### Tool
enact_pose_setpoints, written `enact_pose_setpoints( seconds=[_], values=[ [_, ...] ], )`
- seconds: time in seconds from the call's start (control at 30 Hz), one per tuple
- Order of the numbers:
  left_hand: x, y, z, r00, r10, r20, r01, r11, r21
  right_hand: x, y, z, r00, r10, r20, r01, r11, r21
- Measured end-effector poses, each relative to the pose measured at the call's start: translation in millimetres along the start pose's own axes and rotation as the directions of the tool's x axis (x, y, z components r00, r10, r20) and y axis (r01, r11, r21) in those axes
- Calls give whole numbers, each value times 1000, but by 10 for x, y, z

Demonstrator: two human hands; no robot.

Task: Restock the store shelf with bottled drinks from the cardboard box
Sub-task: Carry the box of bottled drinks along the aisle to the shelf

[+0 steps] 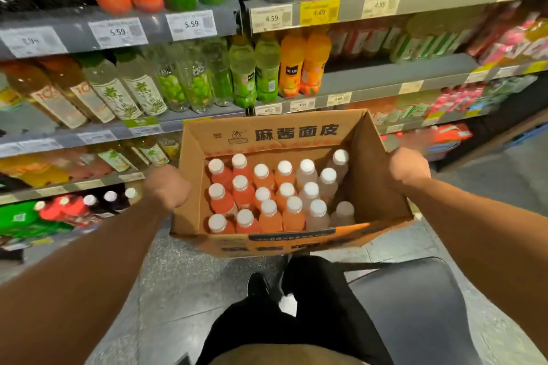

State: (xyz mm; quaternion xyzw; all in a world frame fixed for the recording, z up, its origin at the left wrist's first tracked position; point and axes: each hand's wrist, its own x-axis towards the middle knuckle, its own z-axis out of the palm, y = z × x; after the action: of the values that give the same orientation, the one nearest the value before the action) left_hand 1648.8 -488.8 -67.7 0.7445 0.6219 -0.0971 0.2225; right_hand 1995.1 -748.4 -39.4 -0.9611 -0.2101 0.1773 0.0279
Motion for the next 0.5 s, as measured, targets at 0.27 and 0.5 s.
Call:
enact_pose_setpoints(
  seconds=[0.27, 0.5],
  values=[
    [-131, 97, 76, 998, -49, -43, 48, 999, -23, 337, 92, 128, 997, -34, 74, 34, 999, 7],
    [-301, 412, 436, 982, -169, -85, 158, 980, -121, 921, 273, 175, 970, -122, 209, 133, 990, -37]
  ],
)
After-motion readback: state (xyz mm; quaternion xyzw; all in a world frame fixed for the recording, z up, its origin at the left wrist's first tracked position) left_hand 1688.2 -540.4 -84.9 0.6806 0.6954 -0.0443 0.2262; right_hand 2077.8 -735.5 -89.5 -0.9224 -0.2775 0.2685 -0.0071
